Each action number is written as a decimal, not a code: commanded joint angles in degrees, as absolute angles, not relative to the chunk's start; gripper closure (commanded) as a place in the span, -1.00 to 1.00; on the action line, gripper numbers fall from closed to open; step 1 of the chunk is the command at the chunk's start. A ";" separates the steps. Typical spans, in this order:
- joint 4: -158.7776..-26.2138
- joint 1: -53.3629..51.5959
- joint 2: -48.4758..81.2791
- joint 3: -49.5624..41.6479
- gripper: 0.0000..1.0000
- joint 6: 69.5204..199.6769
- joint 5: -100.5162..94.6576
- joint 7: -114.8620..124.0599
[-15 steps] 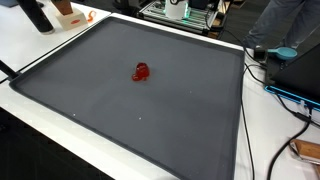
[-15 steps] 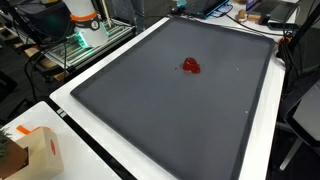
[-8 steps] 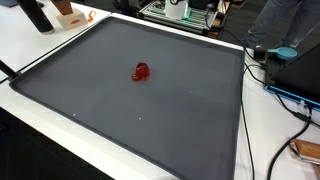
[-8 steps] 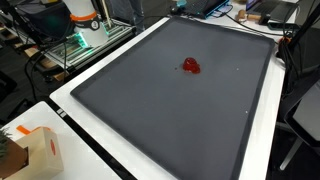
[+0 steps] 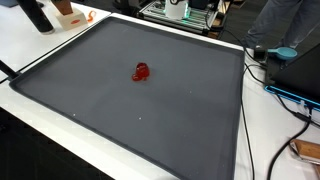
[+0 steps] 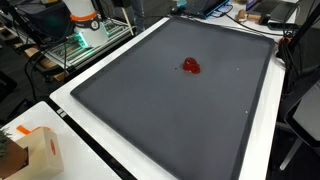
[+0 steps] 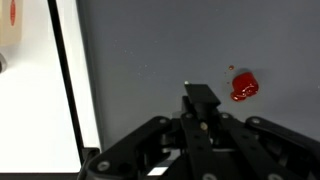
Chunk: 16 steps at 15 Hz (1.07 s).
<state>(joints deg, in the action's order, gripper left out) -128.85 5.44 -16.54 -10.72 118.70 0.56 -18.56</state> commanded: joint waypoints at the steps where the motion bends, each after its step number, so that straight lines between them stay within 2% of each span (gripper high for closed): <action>1: -127.02 3.96 -11.00 -13.10 0.94 120.64 10.50 -24.23; 10: -122.39 6.32 4.26 -11.47 0.94 118.61 36.20 -43.62; 16: -119.50 9.46 13.64 -8.17 0.94 117.14 46.64 -49.84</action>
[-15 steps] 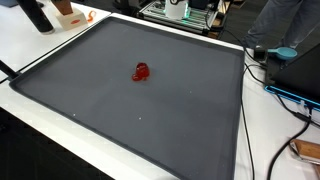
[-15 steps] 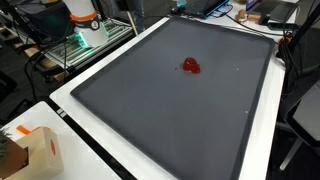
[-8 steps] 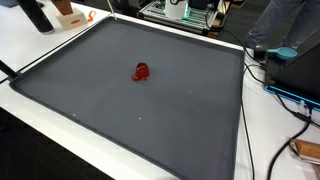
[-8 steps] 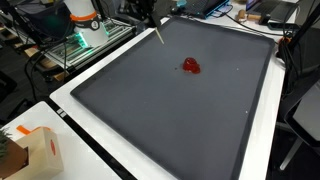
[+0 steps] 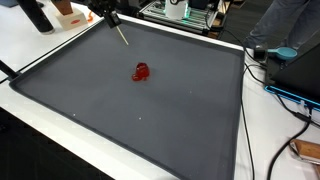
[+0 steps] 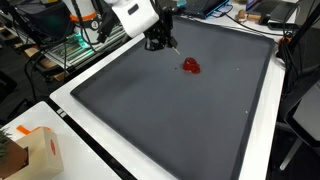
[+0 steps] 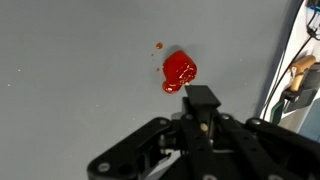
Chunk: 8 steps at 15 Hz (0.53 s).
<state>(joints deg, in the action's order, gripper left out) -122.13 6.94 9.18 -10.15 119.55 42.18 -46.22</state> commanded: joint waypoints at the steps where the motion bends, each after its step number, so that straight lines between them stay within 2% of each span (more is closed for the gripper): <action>1: -118.88 10.03 14.89 -7.66 0.94 116.32 47.99 -50.78; 8: -115.31 12.11 21.05 -5.68 0.94 113.97 52.00 -51.97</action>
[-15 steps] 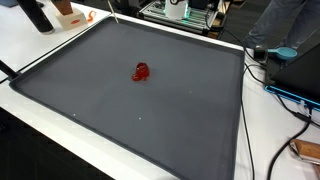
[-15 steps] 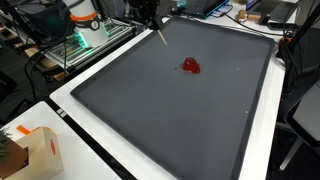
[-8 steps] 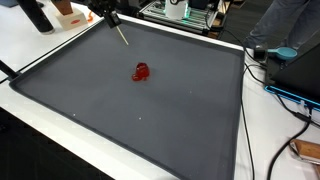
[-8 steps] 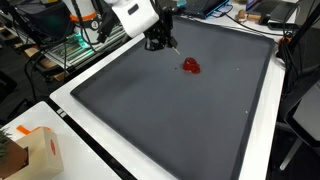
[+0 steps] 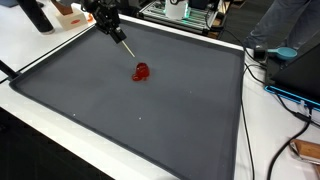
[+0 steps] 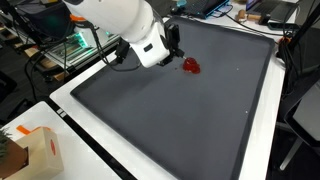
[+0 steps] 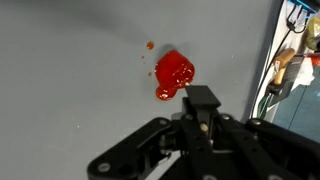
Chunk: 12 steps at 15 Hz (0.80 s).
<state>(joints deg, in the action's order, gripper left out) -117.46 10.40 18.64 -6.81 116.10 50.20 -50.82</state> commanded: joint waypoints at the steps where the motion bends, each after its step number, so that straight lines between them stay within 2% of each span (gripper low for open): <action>1: -114.84 12.23 21.57 -5.54 0.94 113.54 51.99 -51.78; 12: -112.22 11.74 22.97 -5.09 0.94 112.83 49.90 -49.08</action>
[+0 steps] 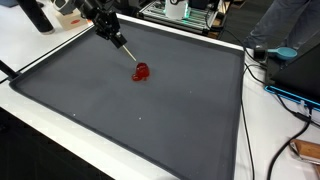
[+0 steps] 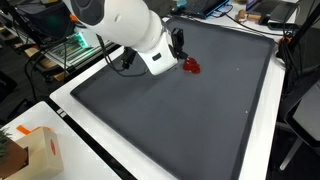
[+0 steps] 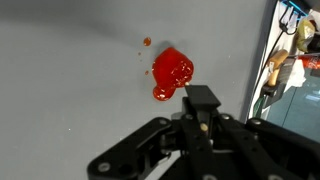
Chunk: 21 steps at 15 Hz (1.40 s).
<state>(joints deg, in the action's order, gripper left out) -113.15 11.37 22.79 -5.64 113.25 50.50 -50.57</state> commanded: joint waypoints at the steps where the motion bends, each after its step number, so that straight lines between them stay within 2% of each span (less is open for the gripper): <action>1: -112.04 11.56 22.76 -5.09 0.94 112.94 49.64 -48.50; 9: -109.73 8.43 19.36 -4.57 0.94 114.82 42.34 -39.63; 21: -104.24 -2.24 14.60 -0.60 0.94 117.31 5.41 -6.66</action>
<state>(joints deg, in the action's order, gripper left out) -104.44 0.17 14.99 -0.99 116.13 13.99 -14.16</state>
